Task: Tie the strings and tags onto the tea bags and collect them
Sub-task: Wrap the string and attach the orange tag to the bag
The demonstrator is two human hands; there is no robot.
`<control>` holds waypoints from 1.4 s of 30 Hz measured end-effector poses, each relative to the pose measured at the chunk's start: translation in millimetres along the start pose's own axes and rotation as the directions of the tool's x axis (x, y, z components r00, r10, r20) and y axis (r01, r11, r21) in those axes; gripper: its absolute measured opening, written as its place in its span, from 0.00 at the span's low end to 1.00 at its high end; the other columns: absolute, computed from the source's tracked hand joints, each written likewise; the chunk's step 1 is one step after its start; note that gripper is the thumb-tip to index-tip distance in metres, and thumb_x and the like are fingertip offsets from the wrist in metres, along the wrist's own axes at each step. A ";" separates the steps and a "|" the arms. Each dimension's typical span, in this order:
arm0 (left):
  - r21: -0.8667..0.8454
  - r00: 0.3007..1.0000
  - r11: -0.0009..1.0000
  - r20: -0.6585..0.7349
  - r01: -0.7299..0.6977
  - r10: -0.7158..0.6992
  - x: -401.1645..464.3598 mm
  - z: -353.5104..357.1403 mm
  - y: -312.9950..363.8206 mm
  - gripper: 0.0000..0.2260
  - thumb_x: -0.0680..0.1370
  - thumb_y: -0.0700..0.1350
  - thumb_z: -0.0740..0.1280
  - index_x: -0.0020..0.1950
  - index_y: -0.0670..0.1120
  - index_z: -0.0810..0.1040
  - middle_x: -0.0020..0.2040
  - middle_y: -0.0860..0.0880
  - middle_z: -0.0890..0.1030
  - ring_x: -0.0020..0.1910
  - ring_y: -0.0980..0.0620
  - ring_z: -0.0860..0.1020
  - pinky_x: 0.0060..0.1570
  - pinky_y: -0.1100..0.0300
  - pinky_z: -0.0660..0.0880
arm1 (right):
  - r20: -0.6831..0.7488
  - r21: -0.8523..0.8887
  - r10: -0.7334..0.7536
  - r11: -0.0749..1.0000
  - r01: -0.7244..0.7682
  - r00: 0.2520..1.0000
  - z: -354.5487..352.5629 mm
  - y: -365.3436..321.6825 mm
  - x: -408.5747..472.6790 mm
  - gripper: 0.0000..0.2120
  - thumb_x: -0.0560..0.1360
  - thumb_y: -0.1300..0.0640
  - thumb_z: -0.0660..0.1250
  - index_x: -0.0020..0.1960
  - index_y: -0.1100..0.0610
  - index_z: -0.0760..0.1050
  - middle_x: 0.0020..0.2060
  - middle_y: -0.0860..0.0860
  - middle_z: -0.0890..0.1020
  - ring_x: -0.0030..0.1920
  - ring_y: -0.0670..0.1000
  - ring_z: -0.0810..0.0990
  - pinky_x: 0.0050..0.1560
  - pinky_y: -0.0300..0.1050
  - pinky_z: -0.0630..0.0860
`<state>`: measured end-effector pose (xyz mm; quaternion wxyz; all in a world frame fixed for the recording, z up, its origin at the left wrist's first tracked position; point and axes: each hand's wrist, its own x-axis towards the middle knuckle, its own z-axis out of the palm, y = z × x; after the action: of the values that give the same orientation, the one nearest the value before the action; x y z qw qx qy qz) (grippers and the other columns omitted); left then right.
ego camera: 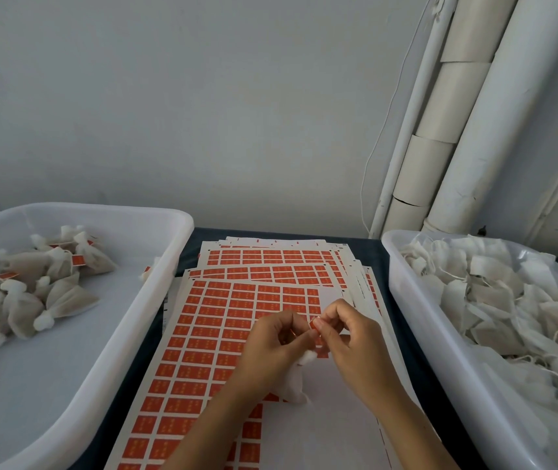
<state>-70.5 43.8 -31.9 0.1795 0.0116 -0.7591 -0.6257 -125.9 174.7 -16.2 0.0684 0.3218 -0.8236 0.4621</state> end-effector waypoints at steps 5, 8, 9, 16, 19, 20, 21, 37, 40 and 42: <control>-0.008 0.999 1.000 -0.023 -0.026 0.025 0.3 -1.6 -2.9 0.05 0.76 0.40 0.68 0.41 0.41 0.80 0.36 0.42 0.80 0.34 0.45 0.77 0.34 0.63 0.75 | -0.029 -0.188 -0.061 0.981 0.054 0.998 5.4 3.2 -1.3 0.08 0.73 0.44 0.62 0.47 0.47 0.70 0.45 0.39 0.78 0.39 0.39 0.77 0.41 0.27 0.74; -0.055 0.997 0.998 -0.071 -0.013 0.010 1.3 -2.1 -3.9 0.06 0.76 0.40 0.68 0.40 0.39 0.79 0.32 0.46 0.79 0.31 0.51 0.75 0.33 0.65 0.73 | -0.050 -0.261 -0.073 0.964 0.058 0.996 4.2 1.9 0.6 0.21 0.71 0.37 0.57 0.61 0.43 0.67 0.47 0.34 0.73 0.40 0.38 0.77 0.43 0.30 0.76; -0.079 0.997 0.997 -0.076 -0.006 0.000 1.7 -1.9 -4.1 0.07 0.76 0.39 0.67 0.39 0.38 0.79 0.31 0.48 0.78 0.30 0.54 0.74 0.33 0.66 0.73 | -0.051 -0.270 -0.052 0.962 0.036 0.997 2.4 2.7 1.8 0.22 0.71 0.35 0.56 0.62 0.41 0.66 0.46 0.33 0.72 0.40 0.38 0.77 0.43 0.30 0.77; -0.133 0.999 0.991 -0.054 -0.012 0.005 3.5 -2.3 -5.6 0.07 0.77 0.39 0.66 0.41 0.37 0.79 0.34 0.43 0.79 0.34 0.49 0.76 0.37 0.64 0.74 | 0.095 0.160 0.158 0.972 -0.172 0.983 8.3 6.7 1.4 0.08 0.73 0.46 0.63 0.40 0.49 0.73 0.40 0.43 0.80 0.42 0.45 0.80 0.46 0.33 0.77; -0.121 0.999 0.993 -0.043 -0.007 0.002 2.3 -0.9 -4.8 0.08 0.77 0.40 0.66 0.42 0.37 0.79 0.36 0.40 0.79 0.35 0.49 0.76 0.37 0.64 0.74 | 0.114 0.242 0.147 0.955 -0.171 0.983 7.6 6.2 1.8 0.06 0.76 0.53 0.63 0.40 0.49 0.73 0.40 0.42 0.80 0.42 0.41 0.80 0.44 0.29 0.75; -0.101 0.999 0.995 -0.037 -0.001 -0.003 1.9 -0.6 -4.4 0.08 0.77 0.41 0.66 0.43 0.37 0.79 0.36 0.40 0.78 0.34 0.50 0.76 0.37 0.65 0.74 | 0.114 0.238 0.130 0.959 -0.154 0.985 8.4 6.2 1.0 0.06 0.76 0.54 0.63 0.41 0.49 0.73 0.41 0.42 0.80 0.43 0.40 0.80 0.45 0.30 0.75; -0.077 0.999 0.997 -0.033 0.006 -0.008 1.6 -0.5 -4.2 0.08 0.77 0.41 0.66 0.42 0.38 0.79 0.36 0.41 0.78 0.34 0.52 0.75 0.36 0.66 0.73 | 0.105 0.221 0.110 0.966 -0.131 0.988 9.7 6.2 -0.2 0.06 0.76 0.54 0.63 0.41 0.49 0.73 0.41 0.42 0.80 0.44 0.41 0.80 0.46 0.30 0.75; 0.052 1.000 0.999 -0.002 0.012 -0.012 3.4 5.3 -8.9 0.08 0.79 0.41 0.63 0.43 0.41 0.79 0.37 0.46 0.78 0.36 0.53 0.75 0.40 0.62 0.72 | 0.032 0.215 0.099 0.971 -0.104 0.995 22.1 13.8 1.1 0.04 0.76 0.49 0.59 0.47 0.45 0.72 0.47 0.38 0.79 0.48 0.43 0.80 0.48 0.30 0.75; 0.037 1.000 0.999 -0.022 0.007 -0.006 3.2 5.2 -9.2 0.08 0.79 0.40 0.62 0.44 0.39 0.79 0.38 0.45 0.79 0.37 0.51 0.76 0.41 0.63 0.73 | 0.117 0.312 0.125 0.937 -0.156 0.985 22.3 14.2 -0.7 0.11 0.72 0.43 0.57 0.50 0.45 0.73 0.49 0.37 0.79 0.51 0.43 0.80 0.51 0.31 0.75; 0.019 1.000 1.000 -0.026 -0.005 0.005 3.4 4.3 -8.6 0.08 0.79 0.39 0.62 0.45 0.38 0.79 0.39 0.43 0.80 0.39 0.47 0.77 0.43 0.61 0.74 | 0.162 0.311 0.100 0.939 -0.147 0.982 21.8 14.6 -1.8 0.13 0.72 0.42 0.58 0.52 0.45 0.73 0.51 0.38 0.79 0.53 0.42 0.79 0.51 0.31 0.75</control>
<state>-76.7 45.2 -39.9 0.1907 0.0195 -0.7626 -0.6178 -129.1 163.3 -39.7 -0.0737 0.3088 -0.7585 0.5691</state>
